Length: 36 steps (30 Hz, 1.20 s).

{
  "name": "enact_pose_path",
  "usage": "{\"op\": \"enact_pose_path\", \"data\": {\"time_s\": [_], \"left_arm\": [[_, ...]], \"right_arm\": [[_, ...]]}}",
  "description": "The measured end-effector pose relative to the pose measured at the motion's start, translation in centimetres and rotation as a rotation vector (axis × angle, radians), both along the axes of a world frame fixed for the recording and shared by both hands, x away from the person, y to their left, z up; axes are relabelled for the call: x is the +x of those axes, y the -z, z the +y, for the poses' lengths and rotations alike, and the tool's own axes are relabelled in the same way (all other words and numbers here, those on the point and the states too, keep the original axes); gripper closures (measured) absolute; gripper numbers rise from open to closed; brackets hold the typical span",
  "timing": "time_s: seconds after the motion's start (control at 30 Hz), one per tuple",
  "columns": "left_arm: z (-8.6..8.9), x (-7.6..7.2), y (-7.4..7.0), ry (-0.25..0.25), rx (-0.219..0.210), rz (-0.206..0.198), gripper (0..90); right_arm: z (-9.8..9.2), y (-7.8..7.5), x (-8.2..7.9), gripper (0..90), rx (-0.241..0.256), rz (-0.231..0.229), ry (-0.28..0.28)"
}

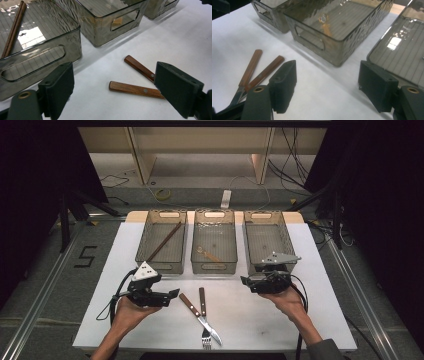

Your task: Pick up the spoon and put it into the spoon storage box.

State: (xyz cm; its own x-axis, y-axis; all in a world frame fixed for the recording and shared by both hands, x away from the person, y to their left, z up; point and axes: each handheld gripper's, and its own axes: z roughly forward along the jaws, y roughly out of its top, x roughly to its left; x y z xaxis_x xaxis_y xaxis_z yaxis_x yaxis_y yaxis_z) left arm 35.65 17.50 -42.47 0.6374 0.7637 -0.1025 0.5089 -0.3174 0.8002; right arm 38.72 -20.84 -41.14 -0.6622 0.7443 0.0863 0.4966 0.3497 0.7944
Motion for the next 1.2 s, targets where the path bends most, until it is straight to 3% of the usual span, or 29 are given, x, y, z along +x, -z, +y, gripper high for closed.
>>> {"op": "enact_pose_path", "data": {"time_s": [0.13, 0.23, 0.37, 0.7, 0.8, 1.2], "left_arm": [[-0.1, 0.1, 0.0, -0.003, -0.013, 0.004, 16.0], [0.0, 0.1, -0.3, 0.022, -0.089, 0.032, 16.9], [-0.5, 0.1, -0.3, 0.04, -0.054, 0.016, 17.2], [-1.3, 0.7, -0.3, 0.054, -0.049, 0.018, 17.4], [-1.5, 0.9, -0.3, 0.063, -0.068, 0.034, 17.4], [-2.8, 2.1, 0.0, 0.092, -0.053, 0.041, 16.8]], "right_arm": [[-0.8, 0.4, -0.9, 30.9, 0.011, 0.005, 0.003], [-1.3, 0.7, -1.5, 30.8, 0.016, 0.004, 0.005], [-1.8, 0.9, -2.2, 31.0, 0.041, -0.01, 0.007], [-2.9, 1.5, -3.5, 29.8, 0.071, -0.01, 0.015], [-3.1, 1.6, -3.9, 29.8, 0.072, -0.014, 0.009], [-3.9, 2.0, -5.0, 24.0, 0.084, 0.009, 0.022]]}}
